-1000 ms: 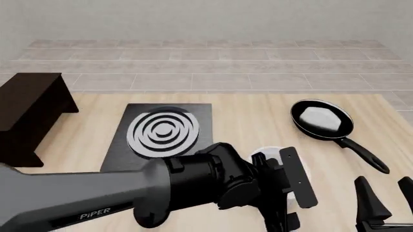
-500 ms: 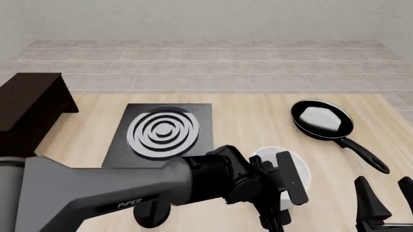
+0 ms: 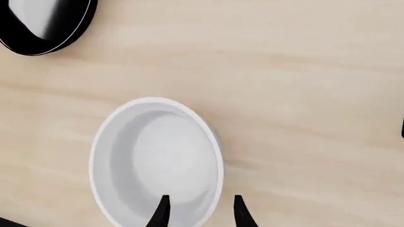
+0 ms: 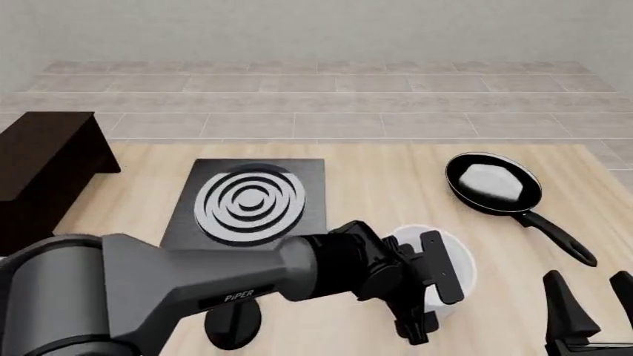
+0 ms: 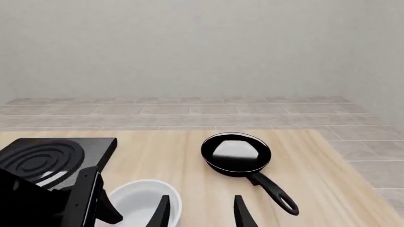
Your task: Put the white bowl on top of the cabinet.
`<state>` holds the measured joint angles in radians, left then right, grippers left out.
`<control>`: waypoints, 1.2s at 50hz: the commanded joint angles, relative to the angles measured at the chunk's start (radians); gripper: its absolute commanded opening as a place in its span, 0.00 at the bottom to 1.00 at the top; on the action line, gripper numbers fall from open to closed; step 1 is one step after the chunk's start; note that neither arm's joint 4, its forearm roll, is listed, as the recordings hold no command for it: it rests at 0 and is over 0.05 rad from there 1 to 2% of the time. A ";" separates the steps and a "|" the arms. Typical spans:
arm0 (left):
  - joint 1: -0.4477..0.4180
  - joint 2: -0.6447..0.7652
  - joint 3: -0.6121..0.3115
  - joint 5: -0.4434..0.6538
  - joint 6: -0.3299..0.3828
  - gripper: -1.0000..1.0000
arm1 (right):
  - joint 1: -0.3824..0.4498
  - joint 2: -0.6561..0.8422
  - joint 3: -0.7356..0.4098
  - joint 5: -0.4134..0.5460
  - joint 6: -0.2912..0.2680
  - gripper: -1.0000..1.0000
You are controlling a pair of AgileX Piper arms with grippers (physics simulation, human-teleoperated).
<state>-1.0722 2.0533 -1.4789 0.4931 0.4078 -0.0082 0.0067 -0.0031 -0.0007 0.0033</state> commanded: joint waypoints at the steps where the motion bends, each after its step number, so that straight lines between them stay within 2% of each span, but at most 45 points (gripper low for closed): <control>1: -0.009 0.047 -0.027 -0.004 -0.020 1.00 | 0.000 -0.002 0.000 0.002 -0.001 1.00; 14: -0.025 0.129 -0.051 0.001 -0.041 1.00 | 0.000 -0.001 0.000 0.000 -0.001 1.00; 31: -0.012 0.142 -0.096 0.072 -0.025 1.00 | 0.001 -0.003 -0.001 0.003 0.000 1.00; 32: -0.013 0.140 -0.099 0.074 -0.026 0.00 | 0.001 -0.003 0.000 0.003 0.000 1.00; 41: 0.001 0.112 -0.163 0.135 -0.016 0.00 | 0.001 -0.002 0.000 0.003 0.000 1.00; 43: 0.018 0.109 -0.179 0.141 0.008 0.00 | 0.001 -0.003 0.000 0.003 0.000 1.00; 52: 0.021 0.062 -0.244 0.182 -0.017 0.00 | 0.001 -0.002 0.001 0.001 0.000 1.00; 60: 0.033 0.027 -0.249 0.196 -0.024 0.00 | 0.001 -0.002 0.000 0.002 0.000 1.00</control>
<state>-1.0535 2.1292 -1.6884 0.6616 0.3865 -0.0074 0.0047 -0.0027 0.0009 0.0032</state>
